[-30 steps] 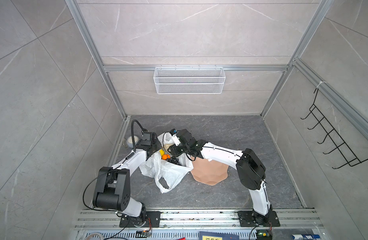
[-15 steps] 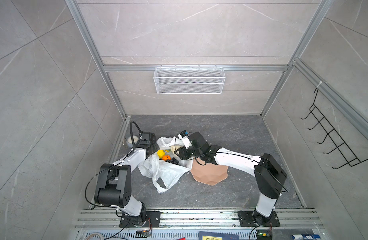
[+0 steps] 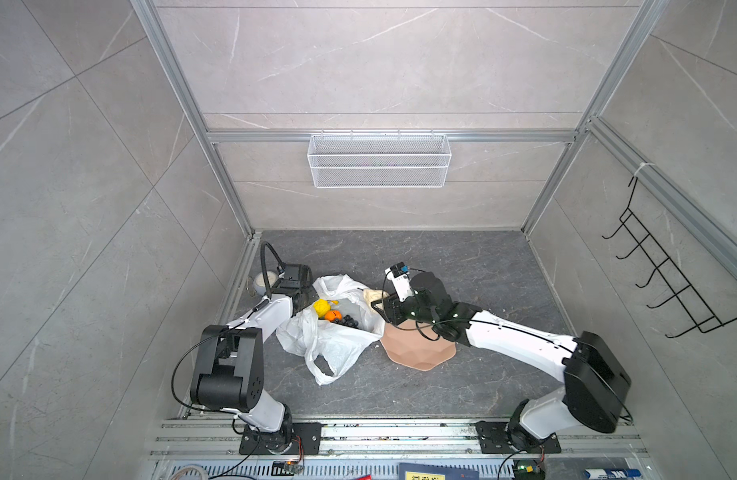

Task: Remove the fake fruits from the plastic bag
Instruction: 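Carry the pear to the pink bowl with the right gripper and lower it, then release the pear in the bowl and move the right gripper back into the bag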

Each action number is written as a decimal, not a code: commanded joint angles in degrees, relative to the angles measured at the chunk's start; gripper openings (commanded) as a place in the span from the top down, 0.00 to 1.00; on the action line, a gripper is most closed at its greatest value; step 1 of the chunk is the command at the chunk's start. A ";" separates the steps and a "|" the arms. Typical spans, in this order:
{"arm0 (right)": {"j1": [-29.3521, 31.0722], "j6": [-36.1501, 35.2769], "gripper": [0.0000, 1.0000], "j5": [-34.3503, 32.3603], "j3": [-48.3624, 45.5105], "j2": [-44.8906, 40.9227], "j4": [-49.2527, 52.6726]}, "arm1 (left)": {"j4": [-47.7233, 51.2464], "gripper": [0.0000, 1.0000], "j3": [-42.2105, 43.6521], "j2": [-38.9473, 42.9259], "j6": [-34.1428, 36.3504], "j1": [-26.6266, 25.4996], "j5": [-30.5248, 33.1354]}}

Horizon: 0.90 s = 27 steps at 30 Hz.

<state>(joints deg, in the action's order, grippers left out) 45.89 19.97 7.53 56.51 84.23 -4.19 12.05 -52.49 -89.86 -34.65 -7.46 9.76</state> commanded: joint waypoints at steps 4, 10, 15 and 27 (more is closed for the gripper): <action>-0.45 0.70 0.62 -6.65 -8.34 -11.89 5.40 | 0.98 0.90 -1.05 1.80 1.52 -0.18 -1.76; -0.54 4.01 0.63 -16.11 -16.32 -15.50 3.37 | 0.61 0.90 0.10 3.66 1.22 -0.52 -2.19; -0.54 5.57 0.65 -21.51 -18.32 -8.78 -6.45 | 0.50 0.90 0.96 5.11 0.86 -1.13 -2.45; -0.54 5.20 0.61 -25.31 -17.22 5.69 -16.54 | 0.60 0.90 3.01 7.77 0.64 -1.41 -2.81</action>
<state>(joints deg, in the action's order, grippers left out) 45.60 24.47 -15.94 38.26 88.55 -17.04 12.36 -49.82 -84.12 -34.44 -8.75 7.55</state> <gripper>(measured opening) 0.546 0.096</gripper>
